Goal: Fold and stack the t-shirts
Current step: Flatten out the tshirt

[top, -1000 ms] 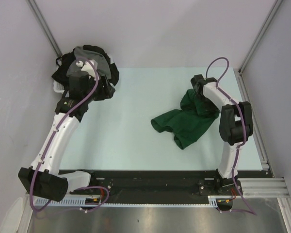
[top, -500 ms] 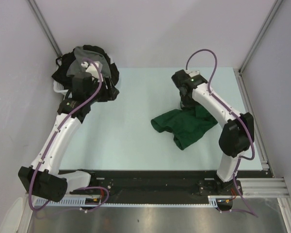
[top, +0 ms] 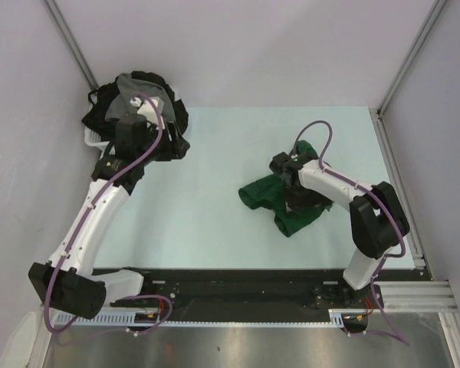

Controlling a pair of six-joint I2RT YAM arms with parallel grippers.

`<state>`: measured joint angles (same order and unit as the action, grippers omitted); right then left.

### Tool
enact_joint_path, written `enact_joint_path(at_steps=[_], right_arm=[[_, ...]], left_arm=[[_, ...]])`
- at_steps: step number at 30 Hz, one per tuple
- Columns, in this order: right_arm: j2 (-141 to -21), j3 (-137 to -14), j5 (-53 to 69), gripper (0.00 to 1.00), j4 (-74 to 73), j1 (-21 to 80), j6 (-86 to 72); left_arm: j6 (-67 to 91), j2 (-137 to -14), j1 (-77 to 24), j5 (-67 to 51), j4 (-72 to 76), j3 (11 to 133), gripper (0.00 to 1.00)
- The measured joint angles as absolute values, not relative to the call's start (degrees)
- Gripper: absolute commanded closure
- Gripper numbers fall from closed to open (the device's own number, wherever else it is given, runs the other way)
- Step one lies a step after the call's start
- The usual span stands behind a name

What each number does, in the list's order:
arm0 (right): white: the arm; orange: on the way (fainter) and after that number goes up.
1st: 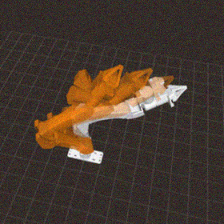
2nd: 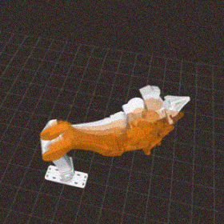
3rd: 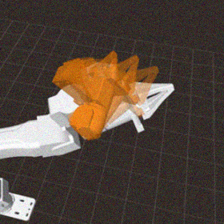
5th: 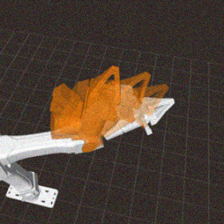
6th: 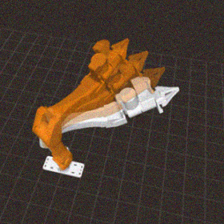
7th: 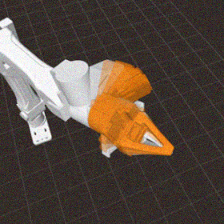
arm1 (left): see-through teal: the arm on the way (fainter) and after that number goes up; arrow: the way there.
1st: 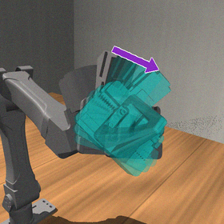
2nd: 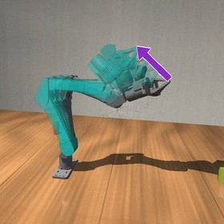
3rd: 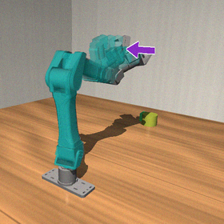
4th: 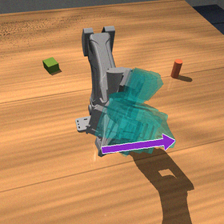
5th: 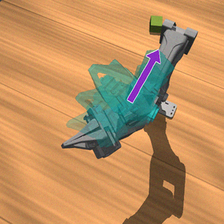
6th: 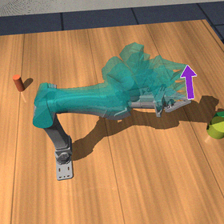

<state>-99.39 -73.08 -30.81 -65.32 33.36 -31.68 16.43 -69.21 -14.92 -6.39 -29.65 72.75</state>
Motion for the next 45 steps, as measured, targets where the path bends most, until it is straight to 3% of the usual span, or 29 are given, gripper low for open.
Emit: enact_joint_path(at_steps=[9,16,24,27,28,29,37,41,45], right_arm=[[-96.4,-68.8,-22.0,0.04,-56.1,27.2,-31.1],[-97.8,-67.5,-11.8,0.18,-46.1,26.6,-30.6],[-102.0,-66.6,-6.5,0.25,-39.3,27.0,-30.2],[-102.0,-66.4,-6.6,0.43,-38.4,27.4,-29.3],[-102.0,-66.4,-6.6,0.80,-38.2,27.6,-28.8],[-102.0,-66.2,-6.7,1.00,-37.6,27.7,-28.4],[-102.5,-68.2,-8.3,1.00,-38.9,29.4,-25.6],[-106.8,-80.5,-10.0,1.00,-42.4,33.2,-23.5],[-114.8,-101.8,-10.3,1.00,-45.7,37.9,-21.3]], left_arm=[[16.3,-69.6,-16.4,-6.2,-29.6,74.3,0.38],[15.3,-69.5,-17.2,-5.1,-29.6,74.4,0.37],[14.1,-67.2,-17.4,-3.2,-29.6,74.4,0.36],[13.7,-66.1,-17.4,-2.7,-29.6,74.4,0.36],[13.5,-65.9,-17.4,-2.7,-29.5,74.4,0.36],[13.4,-65.7,-17.4,-2.5,-29.4,74.4,0.36],[13.4,-65.6,-17.5,-2.1,-29.2,74.4,0.35],[13.5,-65.6,-17.5,-2.1,-29.1,74.4,0.35],[13.5,-65.6,-17.5,-2.1,-28.5,74.2,0.35]])
